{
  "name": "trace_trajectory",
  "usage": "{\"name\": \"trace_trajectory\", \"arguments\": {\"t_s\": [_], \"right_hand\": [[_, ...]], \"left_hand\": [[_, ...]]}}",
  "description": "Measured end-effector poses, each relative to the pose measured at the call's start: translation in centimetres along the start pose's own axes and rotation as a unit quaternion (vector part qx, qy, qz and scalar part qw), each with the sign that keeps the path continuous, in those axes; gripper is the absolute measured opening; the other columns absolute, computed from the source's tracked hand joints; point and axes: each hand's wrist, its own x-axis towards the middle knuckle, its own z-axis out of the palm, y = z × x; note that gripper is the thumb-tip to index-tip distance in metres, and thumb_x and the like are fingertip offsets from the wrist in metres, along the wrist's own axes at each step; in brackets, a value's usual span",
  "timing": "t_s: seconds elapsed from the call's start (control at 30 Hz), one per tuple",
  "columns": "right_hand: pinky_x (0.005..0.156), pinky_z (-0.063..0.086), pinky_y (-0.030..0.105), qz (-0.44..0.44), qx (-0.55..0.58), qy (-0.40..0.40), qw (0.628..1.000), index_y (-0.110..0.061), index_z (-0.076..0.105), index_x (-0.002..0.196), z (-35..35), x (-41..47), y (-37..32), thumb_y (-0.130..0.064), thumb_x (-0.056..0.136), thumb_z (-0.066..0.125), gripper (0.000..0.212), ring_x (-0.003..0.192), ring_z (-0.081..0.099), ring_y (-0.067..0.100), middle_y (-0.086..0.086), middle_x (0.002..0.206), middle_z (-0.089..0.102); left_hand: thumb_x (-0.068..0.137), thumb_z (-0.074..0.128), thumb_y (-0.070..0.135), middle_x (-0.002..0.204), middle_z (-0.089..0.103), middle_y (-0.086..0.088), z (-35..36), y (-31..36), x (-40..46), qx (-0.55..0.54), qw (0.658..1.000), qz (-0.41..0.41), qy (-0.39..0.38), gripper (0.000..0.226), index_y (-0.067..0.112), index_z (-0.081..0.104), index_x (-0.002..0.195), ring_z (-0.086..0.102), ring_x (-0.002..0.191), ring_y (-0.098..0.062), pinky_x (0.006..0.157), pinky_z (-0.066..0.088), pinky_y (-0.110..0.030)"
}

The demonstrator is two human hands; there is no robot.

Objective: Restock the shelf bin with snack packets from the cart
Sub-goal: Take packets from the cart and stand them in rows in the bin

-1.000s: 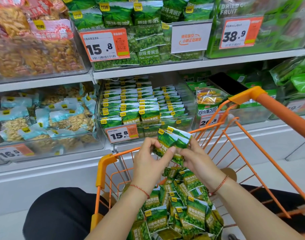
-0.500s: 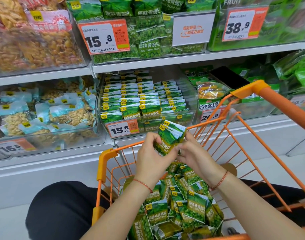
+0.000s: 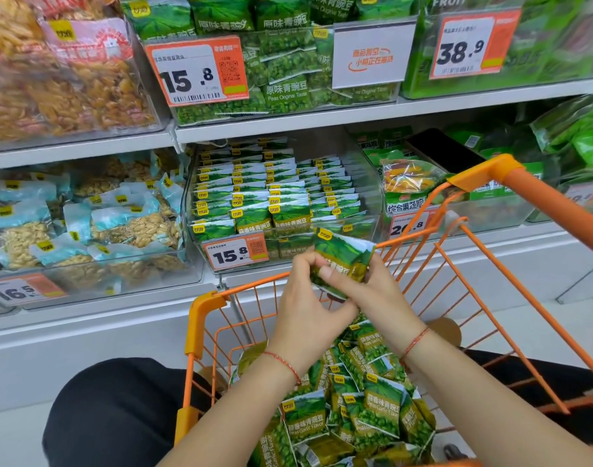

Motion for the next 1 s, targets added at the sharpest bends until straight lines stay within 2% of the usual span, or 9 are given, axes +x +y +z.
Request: {"name": "trace_trajectory", "arguments": {"t_s": [0.17, 0.27, 0.37, 0.43, 0.5, 0.63, 0.73, 0.9, 1.0], "right_hand": [[0.082, 0.057, 0.032, 0.040, -0.048, -0.029, 0.998, -0.020, 0.058, 0.108, -0.9, 4.8, -3.1, -0.032, 0.076, 0.077, 0.039, 0.093, 0.067, 0.011, -0.003, 0.101, 0.070], [0.080, 0.056, 0.027, 0.038, -0.045, -0.079, 0.995, -0.024, 0.066, 0.096, -0.8, 7.8, -4.4, -0.019, 0.084, 0.069, 0.014, 0.090, 0.068, 0.006, -0.009, 0.093, 0.073], [0.077, 0.052, 0.024, 0.036, -0.054, -0.072, 0.995, -0.024, 0.065, 0.087, -0.4, 10.7, -4.6, -0.015, 0.081, 0.072, 0.012, 0.083, 0.068, 0.003, -0.013, 0.081, 0.072], [0.083, 0.050, 0.029, 0.042, -0.067, -0.039, 0.996, -0.025, 0.060, 0.082, -0.3, 12.8, -4.3, -0.016, 0.078, 0.075, 0.018, 0.086, 0.066, 0.007, -0.011, 0.082, 0.070], [0.086, 0.049, 0.031, 0.048, -0.088, -0.007, 0.995, -0.024, 0.059, 0.086, -0.5, 15.1, -4.1, -0.023, 0.075, 0.078, 0.022, 0.091, 0.064, 0.008, -0.009, 0.090, 0.069], [0.099, 0.044, 0.037, 0.050, -0.107, 0.042, 0.992, -0.012, 0.053, 0.113, -0.5, 19.8, -3.4, -0.041, 0.064, 0.084, 0.065, 0.109, 0.057, 0.013, -0.003, 0.114, 0.063], [0.101, 0.040, 0.035, 0.050, -0.099, 0.067, 0.992, -0.011, 0.051, 0.108, -0.3, 23.9, -2.6, -0.028, 0.064, 0.086, 0.059, 0.109, 0.057, 0.015, 0.000, 0.111, 0.064], [0.103, 0.037, 0.030, 0.076, -0.174, 0.079, 0.979, 0.001, 0.031, 0.143, 0.6, 29.9, -1.1, -0.033, 0.061, 0.088, 0.106, 0.129, 0.045, 0.022, 0.011, 0.142, 0.047], [0.095, 0.033, 0.029, 0.087, -0.173, 0.054, 0.980, -0.003, 0.048, 0.134, 0.7, 32.6, 0.1, -0.054, 0.017, 0.092, 0.135, 0.121, 0.050, 0.013, 0.005, 0.129, 0.060]], "left_hand": [[0.062, 0.065, 0.039, 0.112, 0.058, 0.005, -1.6, 1.2, 4.3, -0.137, 0.989, -0.025, -0.040, 0.050, 0.025, 0.045, 0.105, 0.055, 0.108, -0.011, 0.095, 0.047, -0.037], [0.061, 0.067, 0.036, 0.137, 0.052, -0.004, -2.5, 1.3, 7.3, -0.179, 0.981, -0.053, -0.043, 0.060, 0.030, 0.043, 0.116, 0.053, 0.121, -0.018, 0.101, 0.046, -0.042], [0.067, 0.068, 0.031, 0.146, 0.044, -0.002, -2.6, 0.7, 9.6, -0.166, 0.982, -0.065, -0.058, 0.073, 0.028, 0.035, 0.132, 0.047, 0.129, -0.011, 0.106, 0.041, -0.040], [0.081, 0.064, 0.032, 0.152, 0.035, 0.002, -3.0, -0.1, 11.0, -0.085, 0.994, -0.054, -0.046, 0.071, 0.026, 0.029, 0.142, 0.033, 0.138, -0.009, 0.114, 0.030, -0.039], [0.096, 0.049, 0.037, 0.155, 0.028, 0.002, -3.8, -1.7, 12.8, 0.157, 0.987, 0.016, -0.008, 0.061, 0.021, 0.023, 0.149, 0.021, 0.144, -0.012, 0.118, 0.018, -0.035], [0.094, 0.016, 0.057, 0.156, 0.027, -0.006, -4.9, -5.5, 15.4, 0.461, 0.886, 0.045, -0.024, 0.070, 0.014, 0.026, 0.149, 0.014, 0.146, -0.023, 0.117, 0.001, -0.041], [0.093, 0.016, 0.061, 0.141, 0.049, -0.011, -5.5, -7.2, 16.9, 0.514, 0.855, 0.077, -0.005, 0.074, 0.010, 0.046, 0.138, 0.038, 0.135, -0.030, 0.115, 0.010, -0.049], [0.095, 0.019, 0.058, 0.125, 0.062, -0.010, -5.8, -7.7, 18.2, 0.518, 0.851, 0.086, 0.009, 0.069, 0.011, 0.057, 0.129, 0.051, 0.121, -0.031, 0.109, 0.027, -0.049], [0.095, 0.020, 0.057, 0.124, 0.062, -0.009, -5.7, -7.8, 18.2, 0.506, 0.859, 0.084, 0.010, 0.067, 0.011, 0.058, 0.126, 0.051, 0.121, -0.031, 0.104, 0.034, -0.045]]}}
